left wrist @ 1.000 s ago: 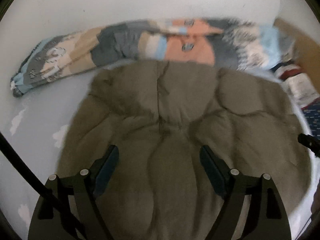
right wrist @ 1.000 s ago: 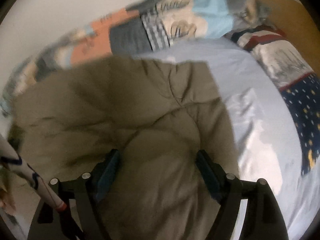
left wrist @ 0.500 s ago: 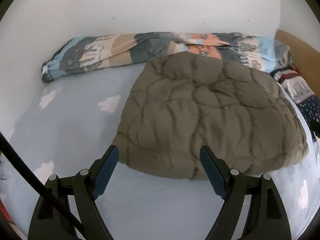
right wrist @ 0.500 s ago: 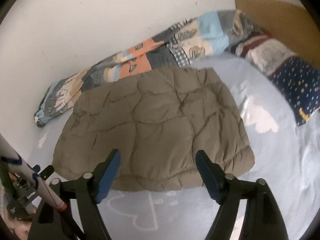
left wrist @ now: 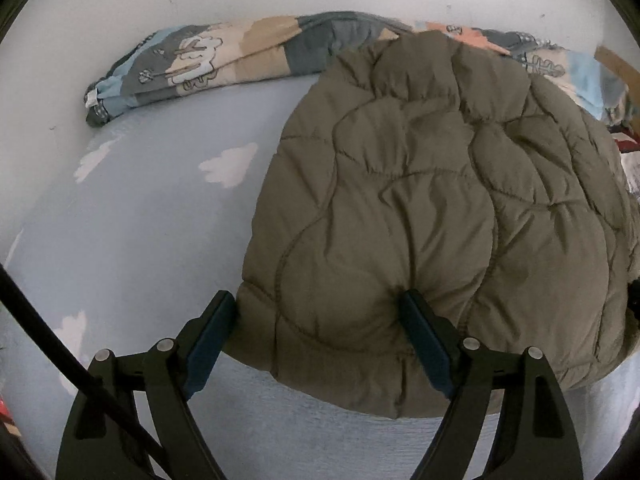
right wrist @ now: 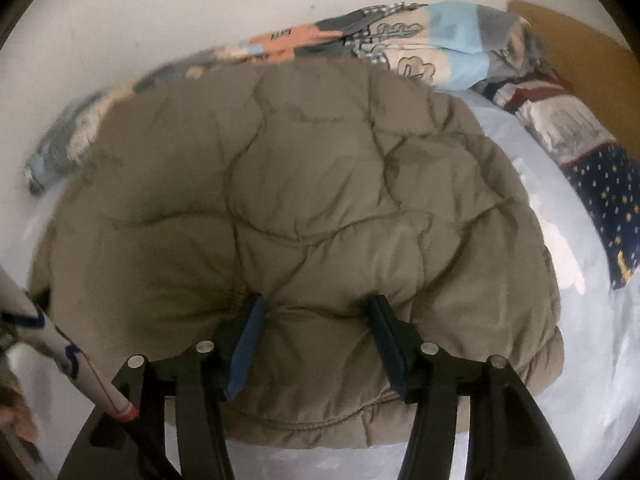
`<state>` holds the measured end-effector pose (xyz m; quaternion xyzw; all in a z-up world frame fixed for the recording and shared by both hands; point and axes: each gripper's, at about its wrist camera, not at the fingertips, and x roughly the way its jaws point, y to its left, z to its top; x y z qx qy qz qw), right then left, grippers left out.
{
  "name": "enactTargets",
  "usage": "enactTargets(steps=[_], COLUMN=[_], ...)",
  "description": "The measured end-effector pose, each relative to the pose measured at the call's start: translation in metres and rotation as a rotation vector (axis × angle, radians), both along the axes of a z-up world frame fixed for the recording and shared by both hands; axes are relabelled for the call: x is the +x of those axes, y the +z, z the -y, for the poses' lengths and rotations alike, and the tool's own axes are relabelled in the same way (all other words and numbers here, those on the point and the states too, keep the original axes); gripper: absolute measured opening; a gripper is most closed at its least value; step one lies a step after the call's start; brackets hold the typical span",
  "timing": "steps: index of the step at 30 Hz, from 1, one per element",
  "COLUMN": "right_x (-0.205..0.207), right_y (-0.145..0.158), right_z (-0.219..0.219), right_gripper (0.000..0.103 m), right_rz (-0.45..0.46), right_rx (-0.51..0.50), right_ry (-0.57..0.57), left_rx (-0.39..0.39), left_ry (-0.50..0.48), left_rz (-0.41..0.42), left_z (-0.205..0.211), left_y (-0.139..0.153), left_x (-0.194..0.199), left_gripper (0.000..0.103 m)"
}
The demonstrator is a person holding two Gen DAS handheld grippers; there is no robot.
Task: Fold large clothes
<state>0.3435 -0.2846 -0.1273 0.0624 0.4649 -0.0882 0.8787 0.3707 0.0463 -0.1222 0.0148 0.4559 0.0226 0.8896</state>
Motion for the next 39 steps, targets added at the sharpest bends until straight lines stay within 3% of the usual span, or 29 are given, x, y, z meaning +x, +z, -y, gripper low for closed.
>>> enactTargets(steps=[7,10,13,16,19,21,23,28,34,35,39], right_x=[0.004,-0.007,-0.019,-0.034,-0.044,-0.049,-0.051,-0.047,-0.051,-0.056,-0.072], right_y=[-0.007,0.012,0.034,0.049,0.045,0.034,0.021,0.004,0.011,0.019,0.039], right_z=[0.001,0.013,0.026,0.039,0.058,0.074,0.087,0.096,0.105,0.108,0.122], right_gripper=[0.061,0.062,0.065,0.067,0.067,0.051,0.048,0.048,0.049,0.049,0.071], right_rz=[-0.023,0.017,0.086,0.126,0.104,0.057,0.0,-0.053,-0.035,0.002,0.101], right_rx=[-0.014,0.071,0.134,0.082,0.073,0.081,0.118,0.152,0.215,0.239,0.231], right_ry=[-0.014,-0.034,-0.038,-0.073,-0.104,-0.145,-0.184,-0.182,-0.2,-0.204,-0.261], left_rx=[-0.058,-0.151,-0.188,-0.164,-0.164,-0.175,-0.164,-0.107,-0.152,-0.158,-0.214], left_ry=[-0.003,0.019,0.045,0.071,0.094,0.106,0.111,0.099,0.095,0.101,0.125], left_rz=[-0.002,0.034,0.062,0.045,0.002,-0.022,-0.035,-0.058,-0.022,-0.01,-0.017], left_z=[-0.008,-0.025,-0.042,-0.053,-0.06,-0.06,-0.057,-0.047,-0.058,-0.062,-0.074], left_y=[0.009,0.028,0.038,0.033,0.022,0.016,0.011,0.002,0.018,0.022,0.025], left_x=[-0.002,-0.012,-0.018,-0.019,-0.017,-0.015,-0.013,-0.006,-0.009,-0.01,-0.012], left_gripper=[0.085,0.085,0.085,0.085,0.085,0.085,0.085,0.085,0.085,0.085,0.085])
